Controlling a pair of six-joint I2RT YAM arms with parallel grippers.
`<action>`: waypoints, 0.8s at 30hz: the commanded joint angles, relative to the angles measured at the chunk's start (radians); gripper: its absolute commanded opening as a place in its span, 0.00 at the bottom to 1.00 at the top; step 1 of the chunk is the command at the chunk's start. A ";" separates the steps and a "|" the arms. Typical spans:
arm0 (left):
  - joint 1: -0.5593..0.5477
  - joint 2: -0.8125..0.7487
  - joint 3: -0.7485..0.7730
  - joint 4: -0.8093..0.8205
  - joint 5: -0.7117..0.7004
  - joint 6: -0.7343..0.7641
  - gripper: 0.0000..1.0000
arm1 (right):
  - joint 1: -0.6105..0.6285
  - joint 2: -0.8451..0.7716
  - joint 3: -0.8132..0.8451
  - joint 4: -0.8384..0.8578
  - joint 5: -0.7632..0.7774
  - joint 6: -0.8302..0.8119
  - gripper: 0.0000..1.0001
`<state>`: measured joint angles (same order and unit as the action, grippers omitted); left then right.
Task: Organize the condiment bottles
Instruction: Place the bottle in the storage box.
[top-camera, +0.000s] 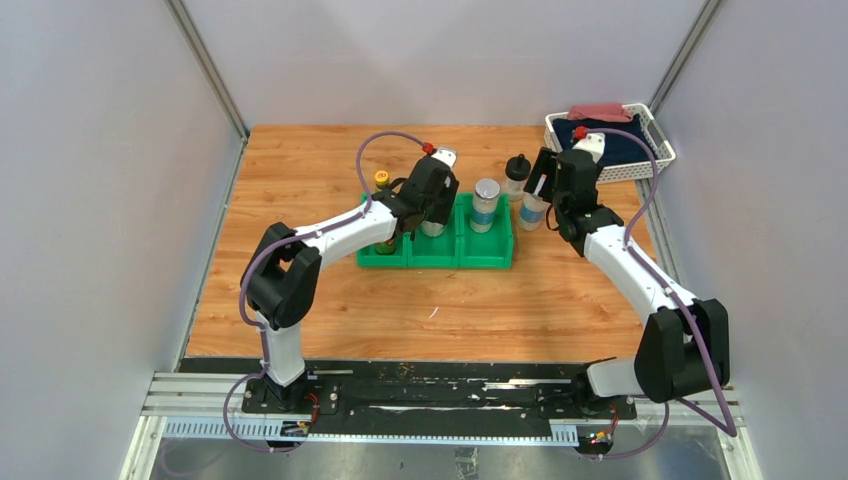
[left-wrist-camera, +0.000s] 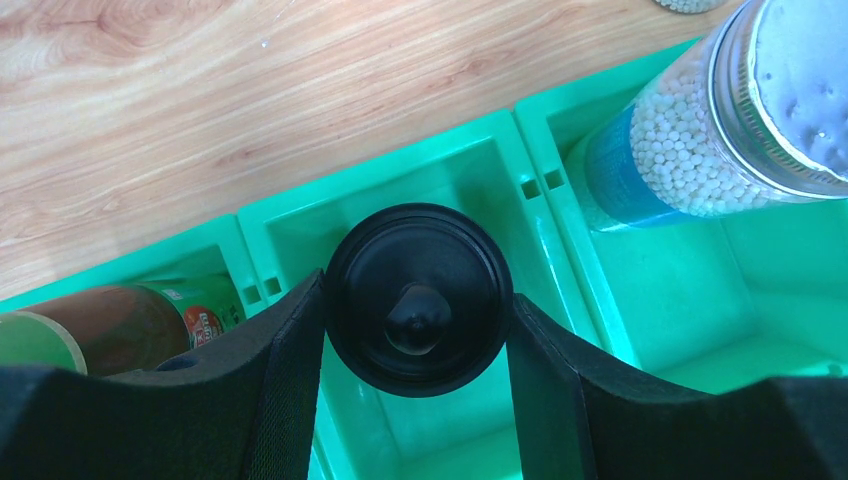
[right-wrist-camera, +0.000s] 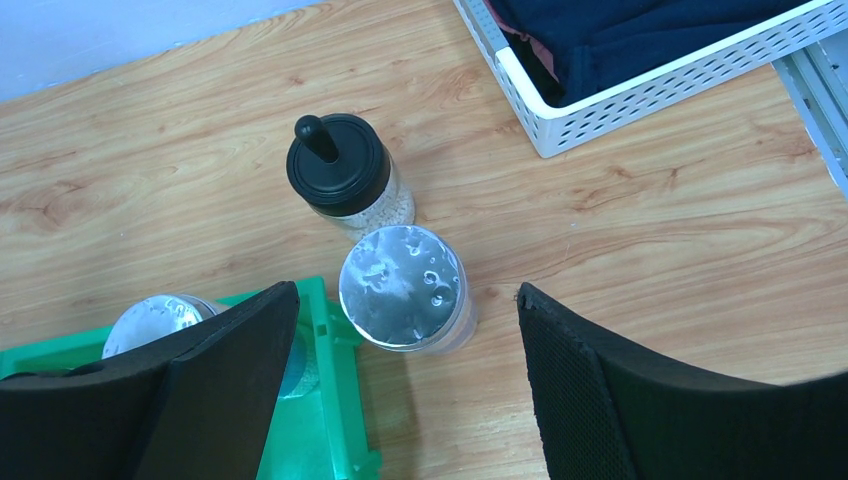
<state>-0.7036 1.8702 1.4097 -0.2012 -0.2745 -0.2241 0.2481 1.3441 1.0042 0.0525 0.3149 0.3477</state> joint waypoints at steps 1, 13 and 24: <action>-0.007 -0.005 -0.008 0.101 -0.027 0.004 0.00 | 0.011 0.007 -0.011 0.012 0.020 0.000 0.83; -0.007 -0.010 -0.056 0.174 -0.037 0.009 0.00 | 0.014 0.006 -0.005 0.010 0.026 -0.010 0.83; -0.007 -0.004 -0.059 0.179 -0.049 0.023 0.00 | 0.019 0.012 0.004 0.008 0.029 -0.015 0.84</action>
<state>-0.7036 1.8702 1.3479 -0.0757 -0.2874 -0.2165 0.2539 1.3468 1.0042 0.0525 0.3164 0.3462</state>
